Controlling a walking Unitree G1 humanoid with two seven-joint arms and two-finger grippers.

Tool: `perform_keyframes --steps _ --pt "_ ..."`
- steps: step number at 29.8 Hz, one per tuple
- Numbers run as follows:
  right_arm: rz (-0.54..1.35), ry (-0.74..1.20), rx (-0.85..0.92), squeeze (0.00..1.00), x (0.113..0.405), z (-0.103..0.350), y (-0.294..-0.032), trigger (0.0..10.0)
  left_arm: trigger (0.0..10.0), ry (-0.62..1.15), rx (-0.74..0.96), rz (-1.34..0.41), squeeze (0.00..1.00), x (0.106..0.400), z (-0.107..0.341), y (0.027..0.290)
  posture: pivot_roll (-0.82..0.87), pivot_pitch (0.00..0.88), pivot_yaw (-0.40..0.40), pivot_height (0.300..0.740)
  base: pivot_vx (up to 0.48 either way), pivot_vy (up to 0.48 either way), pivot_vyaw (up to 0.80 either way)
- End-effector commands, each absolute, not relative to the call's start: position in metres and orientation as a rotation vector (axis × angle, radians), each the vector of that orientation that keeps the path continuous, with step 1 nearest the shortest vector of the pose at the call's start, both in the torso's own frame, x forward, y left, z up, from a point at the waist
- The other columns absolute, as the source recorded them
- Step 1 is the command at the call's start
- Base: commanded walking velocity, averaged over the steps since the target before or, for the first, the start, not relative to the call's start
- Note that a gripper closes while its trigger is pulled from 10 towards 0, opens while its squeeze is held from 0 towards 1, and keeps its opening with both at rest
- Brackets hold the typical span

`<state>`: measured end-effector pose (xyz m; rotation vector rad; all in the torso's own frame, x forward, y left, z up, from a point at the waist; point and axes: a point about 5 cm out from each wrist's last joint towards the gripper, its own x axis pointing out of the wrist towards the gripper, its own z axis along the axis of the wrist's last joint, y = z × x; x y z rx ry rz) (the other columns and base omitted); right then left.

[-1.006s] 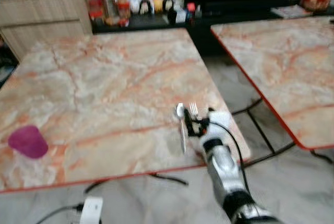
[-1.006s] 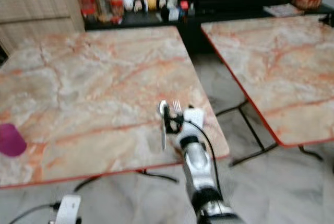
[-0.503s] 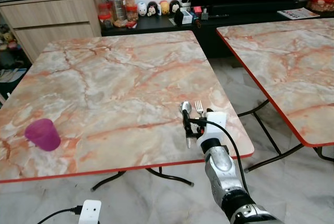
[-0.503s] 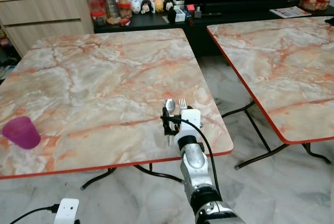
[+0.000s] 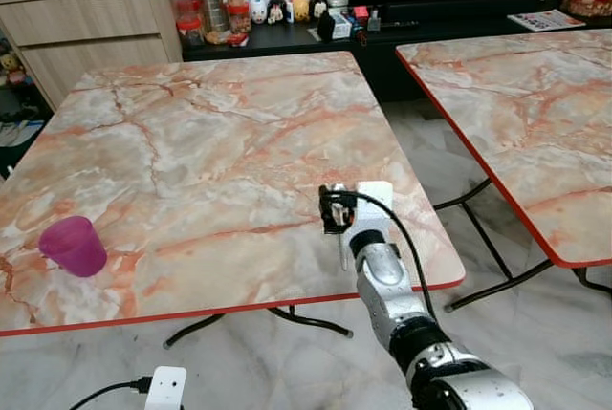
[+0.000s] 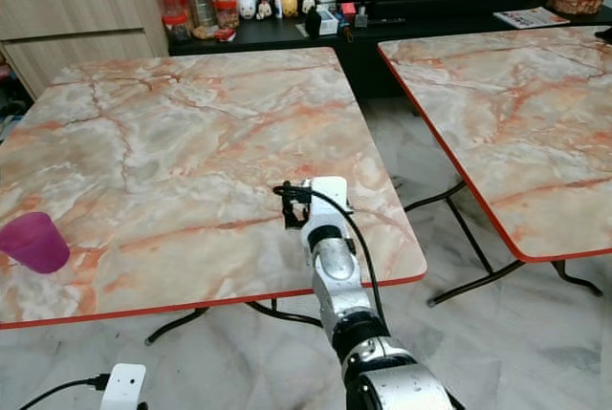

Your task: Setting the table

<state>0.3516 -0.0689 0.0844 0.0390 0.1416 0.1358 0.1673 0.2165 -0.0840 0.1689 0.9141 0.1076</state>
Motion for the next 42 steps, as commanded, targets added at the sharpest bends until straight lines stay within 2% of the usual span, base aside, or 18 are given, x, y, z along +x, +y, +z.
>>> perform_keyframes --steps 1,21,42 --pt "0.115 0.208 -0.018 0.0 0.352 0.08 -0.066 10.0 10.0 0.93 0.172 0.113 0.0 0.164 -0.085 0.217 0.02 0.039 0.025 0.74 0.0 0.0 0.0" --pt "0.055 0.365 -0.012 0.0 0.343 0.059 -0.064 10.0 10.0 0.93 0.188 0.097 0.0 0.166 -0.085 0.218 0.02 0.041 0.025 0.74 0.0 0.0 0.0" --pt "0.079 0.394 0.003 0.0 0.346 0.063 -0.056 10.0 10.0 0.94 0.191 0.097 0.0 0.163 -0.087 0.216 0.02 0.043 0.016 0.74 0.0 0.0 0.0"
